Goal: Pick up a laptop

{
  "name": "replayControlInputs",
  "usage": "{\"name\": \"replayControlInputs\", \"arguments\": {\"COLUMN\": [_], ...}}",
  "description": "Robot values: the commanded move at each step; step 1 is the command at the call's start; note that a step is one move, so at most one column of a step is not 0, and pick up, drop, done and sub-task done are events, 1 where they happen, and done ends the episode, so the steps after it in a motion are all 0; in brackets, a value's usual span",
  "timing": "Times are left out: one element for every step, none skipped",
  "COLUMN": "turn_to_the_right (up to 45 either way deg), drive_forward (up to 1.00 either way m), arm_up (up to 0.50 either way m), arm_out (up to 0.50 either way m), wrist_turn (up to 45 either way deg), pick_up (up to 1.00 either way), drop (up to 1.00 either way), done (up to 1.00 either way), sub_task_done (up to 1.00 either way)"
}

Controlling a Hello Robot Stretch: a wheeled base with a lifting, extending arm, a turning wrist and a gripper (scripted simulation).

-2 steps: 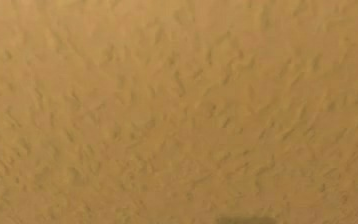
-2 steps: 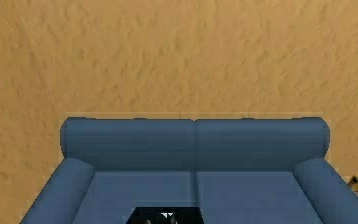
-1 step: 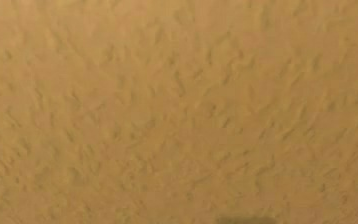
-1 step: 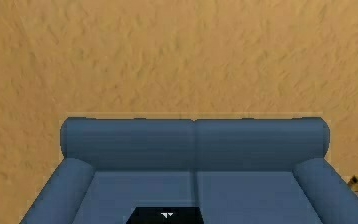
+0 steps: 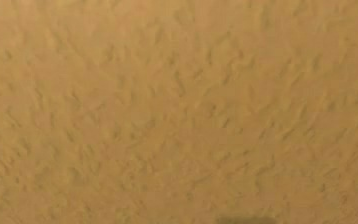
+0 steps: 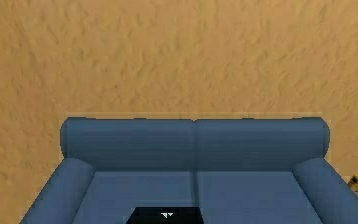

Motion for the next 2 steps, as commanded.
{"name": "replayControlInputs", "arguments": {"turn_to_the_right": [0.0, 0.0], "drive_forward": [0.00, 0.00], "arm_up": [0.10, 0.00], "arm_out": [0.00, 0.00], "wrist_turn": [0.0, 0.0], "pick_up": [0.00, 0.00], "drop": [0.00, 0.00], "done": [0.00, 1.00], "sub_task_done": [0.00, 0.00]}}
